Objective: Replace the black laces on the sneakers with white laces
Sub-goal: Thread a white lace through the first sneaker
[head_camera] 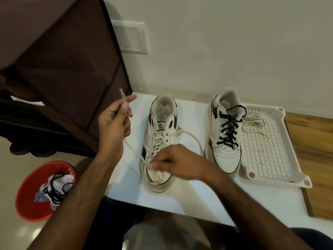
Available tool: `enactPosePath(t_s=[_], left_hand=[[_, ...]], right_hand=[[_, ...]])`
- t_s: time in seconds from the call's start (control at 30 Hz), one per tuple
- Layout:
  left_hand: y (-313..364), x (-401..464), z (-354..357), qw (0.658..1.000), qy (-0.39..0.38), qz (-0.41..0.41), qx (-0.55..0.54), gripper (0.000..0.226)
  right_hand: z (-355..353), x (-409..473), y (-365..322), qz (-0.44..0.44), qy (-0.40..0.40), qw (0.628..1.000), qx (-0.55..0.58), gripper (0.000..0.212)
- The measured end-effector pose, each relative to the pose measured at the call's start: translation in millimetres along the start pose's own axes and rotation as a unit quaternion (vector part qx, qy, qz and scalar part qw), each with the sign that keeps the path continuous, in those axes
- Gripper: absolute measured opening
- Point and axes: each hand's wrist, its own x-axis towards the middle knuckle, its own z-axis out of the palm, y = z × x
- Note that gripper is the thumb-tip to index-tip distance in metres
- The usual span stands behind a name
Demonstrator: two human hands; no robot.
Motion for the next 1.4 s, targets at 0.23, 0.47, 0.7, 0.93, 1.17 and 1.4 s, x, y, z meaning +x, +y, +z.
enactPosePath(t_s=[0.23,0.47,0.7,0.93,1.17,1.4], left_hand=[[-12,-4,12,0.929,-0.048,0.175,0.322,0.017],[-22,1,9,0.917,-0.094,0.168,0.349,0.017],[-25,-6,21,0.912,-0.129,0.151,0.359,0.012],[-33,-8,29,0.91,-0.154,0.132,0.362,0.01],[-36,-11,35,0.89,-0.143,0.141,0.409,0.007],[-32,-8,28,0.879,-0.153,0.145,0.428,0.005]], right_hand=[[-44,20,19,0.013,0.307,0.952,-0.013,0.04],[-36,31,19,0.039,0.287,0.956,-0.055,0.022],[-33,23,16,0.049,0.322,0.945,0.03,0.014],[-31,9,28,0.122,0.319,0.825,0.449,0.02],[-28,3,33,0.122,0.285,0.779,0.544,0.01],[-22,8,33,0.117,0.285,0.784,0.539,0.006]])
